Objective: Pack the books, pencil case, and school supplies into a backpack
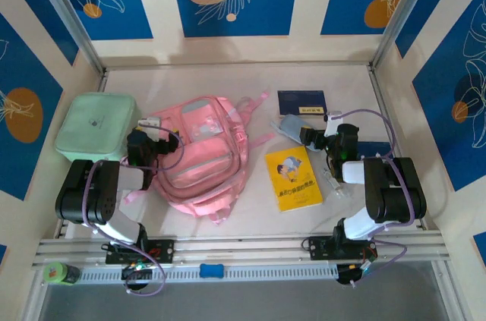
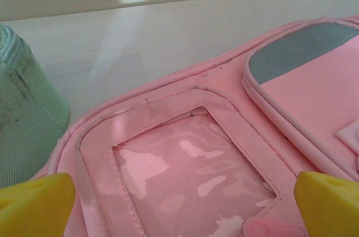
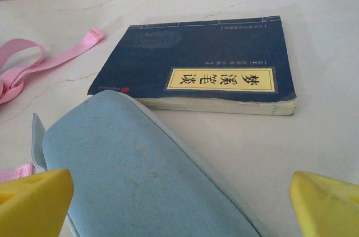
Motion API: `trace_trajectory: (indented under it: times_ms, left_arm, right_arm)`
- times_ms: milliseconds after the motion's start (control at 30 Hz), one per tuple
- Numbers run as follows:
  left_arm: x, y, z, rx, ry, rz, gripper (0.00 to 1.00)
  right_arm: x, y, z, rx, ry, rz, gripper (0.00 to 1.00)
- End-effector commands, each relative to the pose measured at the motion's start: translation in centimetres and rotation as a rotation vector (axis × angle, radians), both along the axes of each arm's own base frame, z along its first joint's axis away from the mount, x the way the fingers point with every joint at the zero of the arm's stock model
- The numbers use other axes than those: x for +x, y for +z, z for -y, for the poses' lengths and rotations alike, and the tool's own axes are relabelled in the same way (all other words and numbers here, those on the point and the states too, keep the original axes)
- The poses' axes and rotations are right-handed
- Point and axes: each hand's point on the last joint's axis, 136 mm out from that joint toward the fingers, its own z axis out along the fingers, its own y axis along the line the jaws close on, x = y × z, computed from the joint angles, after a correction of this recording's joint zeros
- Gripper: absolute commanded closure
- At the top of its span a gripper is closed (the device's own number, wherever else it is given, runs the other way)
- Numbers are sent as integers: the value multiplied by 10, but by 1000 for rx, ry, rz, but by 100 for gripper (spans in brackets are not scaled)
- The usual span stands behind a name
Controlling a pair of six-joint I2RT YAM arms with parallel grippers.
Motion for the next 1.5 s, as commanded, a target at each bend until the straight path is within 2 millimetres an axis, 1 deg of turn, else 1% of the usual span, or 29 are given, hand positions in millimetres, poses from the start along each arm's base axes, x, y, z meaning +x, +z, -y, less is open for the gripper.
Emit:
trace_trajectory:
  times_ms: [0,833,1000,1100,1200,1300,1400,1467]
  left_arm:
    - [1,1,-2,-10,-6,4,1]
    - [2,2,-2,-8,-8,6,1]
    - [1,2,-1,-10,-13,8,1]
    - [-2,4,1,-13,-21,27,1]
    - [-8,12,-3,-16,2,68,0]
    - [-16,25,-1,-15,-15,97,1]
    - [-22,41,-2,-17,-12,109,1]
    - [-24,54,-1,-27,-12,105,1]
  right_arm:
    - [5,12,-2,-3,19,43,1]
    - [5,11,-2,-4,20,40,1]
    - [5,12,-1,5,22,44,1]
    - [6,17,0,16,22,40,1]
    - [7,29,-3,34,47,-1,1]
    - [0,45,-8,61,85,-3,1]
    - [-5,65,3,85,25,22,1]
    - [-11,88,6,126,19,39,1]
